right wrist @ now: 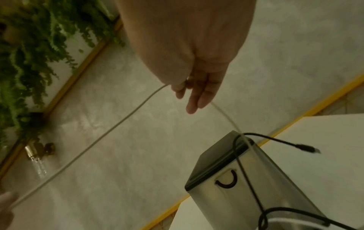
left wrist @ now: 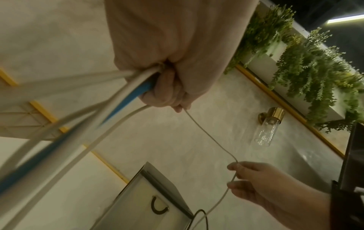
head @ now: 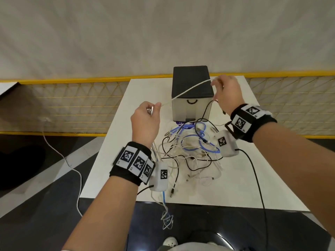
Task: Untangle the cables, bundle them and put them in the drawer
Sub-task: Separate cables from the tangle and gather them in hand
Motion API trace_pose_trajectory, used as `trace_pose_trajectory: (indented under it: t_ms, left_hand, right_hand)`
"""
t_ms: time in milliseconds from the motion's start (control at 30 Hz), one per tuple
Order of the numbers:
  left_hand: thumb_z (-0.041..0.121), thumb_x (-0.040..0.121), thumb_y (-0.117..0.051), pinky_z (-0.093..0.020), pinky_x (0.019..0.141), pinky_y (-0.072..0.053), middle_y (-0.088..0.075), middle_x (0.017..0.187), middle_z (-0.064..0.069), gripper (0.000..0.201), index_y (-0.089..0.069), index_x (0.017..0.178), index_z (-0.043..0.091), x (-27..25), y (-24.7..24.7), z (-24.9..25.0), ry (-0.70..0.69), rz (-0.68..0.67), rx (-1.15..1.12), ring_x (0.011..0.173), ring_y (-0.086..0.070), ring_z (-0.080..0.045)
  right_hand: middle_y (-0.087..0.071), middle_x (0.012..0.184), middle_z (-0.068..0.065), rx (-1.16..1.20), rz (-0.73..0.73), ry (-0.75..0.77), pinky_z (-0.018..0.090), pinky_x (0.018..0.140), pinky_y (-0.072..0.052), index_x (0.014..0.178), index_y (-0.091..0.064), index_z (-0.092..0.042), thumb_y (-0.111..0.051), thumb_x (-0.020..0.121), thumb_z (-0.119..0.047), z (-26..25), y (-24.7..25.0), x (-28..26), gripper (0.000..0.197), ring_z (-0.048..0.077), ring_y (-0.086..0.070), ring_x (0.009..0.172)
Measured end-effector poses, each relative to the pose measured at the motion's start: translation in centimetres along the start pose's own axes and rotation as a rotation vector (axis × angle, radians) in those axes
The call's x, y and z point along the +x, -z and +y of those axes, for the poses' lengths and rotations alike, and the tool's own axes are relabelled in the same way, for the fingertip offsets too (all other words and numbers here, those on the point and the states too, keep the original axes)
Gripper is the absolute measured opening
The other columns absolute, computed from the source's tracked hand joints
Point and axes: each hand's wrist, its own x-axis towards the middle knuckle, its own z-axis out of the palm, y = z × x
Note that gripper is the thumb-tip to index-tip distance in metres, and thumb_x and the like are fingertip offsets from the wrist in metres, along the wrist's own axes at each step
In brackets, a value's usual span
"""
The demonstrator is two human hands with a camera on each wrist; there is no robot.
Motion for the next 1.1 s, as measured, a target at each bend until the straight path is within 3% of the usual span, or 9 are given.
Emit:
trace_pose_trajectory:
  t_ms: [100,233,333,400,500,600,733,933,1100]
  left_hand:
    - [0.033,0.1,-0.057,-0.004,0.052,-0.034,-0.055,0.072,0.005,0.026,-0.063,0.104,0.008,-0.1,-0.1,0.0,0.031,0.017,-0.001,0.061,-0.046,-0.005]
    - [0.031,0.099,-0.059,-0.004,0.058,-0.039,-0.049,0.07,0.013,0.045,-0.048,0.142,0.027,-0.8,-0.3,1.1,-0.054,-0.104,-0.068,0.056,-0.046,-0.005]
    - [0.032,0.098,-0.061,-0.006,0.055,-0.038,-0.04,0.064,0.014,0.063,-0.031,0.153,0.032,-1.6,-1.4,2.2,-0.113,-0.268,-0.084,0.047,-0.043,0.0]
    - [0.033,0.097,-0.061,-0.007,0.051,-0.035,-0.04,0.06,0.01,0.055,-0.04,0.148,0.03,-1.6,-2.1,2.5,-0.108,-0.31,-0.083,0.044,-0.044,0.004]
    - [0.029,0.097,-0.061,-0.01,0.058,-0.035,-0.06,0.074,0.01,0.016,-0.066,0.11,0.021,-1.2,-2.5,2.0,-0.131,-0.256,-0.068,0.06,-0.052,0.006]
    - [0.026,0.096,-0.062,-0.014,0.066,-0.043,-0.071,0.089,0.001,0.015,-0.071,0.098,0.014,-0.8,-1.8,1.0,-0.079,-0.211,-0.076,0.073,-0.06,-0.007]
    - [0.025,0.093,-0.064,-0.028,0.069,-0.044,-0.066,0.077,0.002,0.016,-0.072,0.094,0.011,-0.8,-0.5,-0.8,-0.04,-0.232,-0.031,0.071,-0.058,-0.014]
    - [0.008,0.087,-0.061,-0.013,0.051,-0.037,-0.051,0.062,0.008,0.021,-0.07,0.102,0.021,-3.1,1.0,-2.1,-0.005,-0.379,0.003,0.047,-0.044,0.0]
    - [0.006,0.088,-0.061,-0.01,0.053,-0.034,-0.045,0.063,0.008,0.026,-0.07,0.105,0.023,-4.7,2.2,-1.7,-0.029,-0.446,-0.038,0.051,-0.039,-0.002]
  right_hand:
    - [-0.036,0.116,0.004,0.185,0.017,-0.012,0.019,0.066,-0.053,0.105,-0.059,-0.001,-0.043,0.1,-0.013,-1.1,0.2,0.0,0.021,0.024,-0.062,0.071]
    - [-0.058,0.093,0.011,0.081,-0.226,0.076,0.031,0.071,-0.052,0.095,-0.063,-0.005,-0.04,0.099,-0.011,-1.4,0.0,-2.1,0.023,0.025,-0.061,0.069]
    - [-0.058,0.074,-0.001,0.0,-0.291,0.238,0.027,0.063,-0.047,0.096,-0.064,-0.015,-0.045,0.099,-0.019,-2.5,-0.1,-4.0,0.02,0.011,-0.055,0.058]
    - [-0.055,0.07,-0.006,-0.021,-0.275,0.338,0.023,0.061,-0.04,0.095,-0.062,-0.017,-0.046,0.099,-0.023,-3.7,0.3,-5.0,0.018,0.004,-0.049,0.056]
    - [-0.061,0.066,-0.007,-0.077,-0.244,0.38,0.025,0.057,-0.041,0.1,-0.057,-0.019,-0.04,0.101,-0.029,-5.9,2.2,-6.5,0.019,0.003,-0.049,0.051]
    - [-0.065,0.06,0.001,0.022,-0.38,0.272,0.03,0.053,-0.047,0.098,-0.05,-0.016,-0.037,0.103,-0.024,-7.5,4.1,-8.7,0.016,0.012,-0.053,0.045]
    - [-0.069,0.061,0.008,0.219,-0.703,0.034,0.033,0.051,-0.048,0.088,-0.046,-0.015,-0.034,0.102,-0.018,-7.7,3.8,-13.1,0.018,0.024,-0.06,0.045]
    - [-0.074,0.081,0.01,0.136,-1.18,-0.145,0.023,0.045,-0.042,0.094,-0.05,-0.009,-0.032,0.101,-0.022,-4.5,-1.0,-20.3,0.024,0.029,-0.068,0.059]
    - [-0.07,0.072,0.002,-0.318,-1.397,0.108,0.029,0.069,-0.049,0.095,-0.067,-0.011,-0.039,0.099,-0.045,-2.2,-2.7,-23.0,0.044,0.016,-0.064,0.06]
